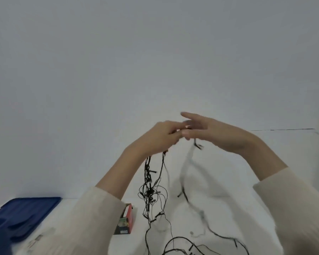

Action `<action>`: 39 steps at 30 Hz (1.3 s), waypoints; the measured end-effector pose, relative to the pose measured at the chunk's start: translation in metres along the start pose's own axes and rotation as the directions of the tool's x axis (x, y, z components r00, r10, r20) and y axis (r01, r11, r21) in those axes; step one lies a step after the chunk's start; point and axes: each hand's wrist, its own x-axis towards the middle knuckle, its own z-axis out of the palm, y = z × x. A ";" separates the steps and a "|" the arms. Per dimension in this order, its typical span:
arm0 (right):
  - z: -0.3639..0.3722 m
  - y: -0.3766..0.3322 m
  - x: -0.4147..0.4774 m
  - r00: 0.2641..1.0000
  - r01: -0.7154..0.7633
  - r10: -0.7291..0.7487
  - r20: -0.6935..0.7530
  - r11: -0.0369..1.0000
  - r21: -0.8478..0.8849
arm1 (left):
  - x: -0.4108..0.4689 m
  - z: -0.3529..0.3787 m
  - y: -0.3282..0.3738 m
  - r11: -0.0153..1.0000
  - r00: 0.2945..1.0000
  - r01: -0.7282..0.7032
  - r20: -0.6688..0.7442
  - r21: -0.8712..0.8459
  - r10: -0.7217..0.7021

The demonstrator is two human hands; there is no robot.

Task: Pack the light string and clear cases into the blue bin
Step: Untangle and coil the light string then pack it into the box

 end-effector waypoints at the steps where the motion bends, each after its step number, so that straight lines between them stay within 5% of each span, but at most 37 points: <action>1: 0.000 -0.001 0.001 0.999 0.028 -0.030 0.014 0.990 0.137 | 0.004 -0.004 0.001 0.999 1.000 -0.011 -0.029 0.045 0.013; 5: -0.016 -0.006 -0.001 0.984 -0.013 0.054 -0.171 0.971 0.237 | -0.002 -0.005 -0.016 0.996 0.983 0.052 -0.173 -0.075 -0.065; 8: -0.017 -0.004 -0.003 0.964 0.028 0.021 -0.265 0.983 0.182 | -0.016 0.012 -0.031 0.967 0.987 0.134 -0.053 -0.217 -0.149; 12: -0.018 -0.002 0.005 0.853 0.176 0.083 -0.515 0.883 0.434 | -0.032 0.033 -0.054 0.931 0.978 0.207 0.088 -0.301 -0.189; 17: -0.025 -0.008 0.001 0.815 0.250 0.019 -0.579 0.890 0.382 | -0.049 0.039 -0.081 0.942 0.887 0.331 0.321 0.059 -0.332; 19: -0.021 -0.014 0.001 0.855 0.229 -0.024 -0.518 0.914 0.336 | -0.045 0.037 -0.068 0.929 0.920 0.333 0.274 -0.164 -0.281; 22: -0.012 -0.020 0.002 0.934 0.165 -0.072 -0.349 0.956 0.244 | -0.031 0.033 -0.035 0.765 0.970 0.243 0.136 -0.596 -0.202; 25: -0.006 -0.020 0.005 0.925 0.170 -0.072 -0.374 0.956 0.238 | -0.022 0.040 -0.016 0.742 0.980 0.195 0.102 -0.641 -0.169; 29: -0.017 0.003 0.003 0.796 0.152 0.073 -0.601 0.937 0.314 | -0.036 0.048 -0.032 0.656 0.958 0.280 0.166 -0.701 -0.232; 35: 0.000 0.077 -0.009 0.723 -0.212 0.213 -0.658 0.974 0.082 | -0.062 0.041 -0.077 0.710 0.907 0.416 0.209 -0.568 -0.365; 37: 0.012 0.094 -0.015 0.783 -0.448 0.233 -0.576 0.855 -0.263 | -0.062 0.046 -0.082 0.790 0.899 0.438 0.193 -0.430 -0.394; 39: 0.027 0.097 -0.022 0.889 -0.455 0.302 -0.344 0.667 -0.590 | -0.056 0.058 -0.078 0.868 0.908 0.410 0.212 -0.281 -0.361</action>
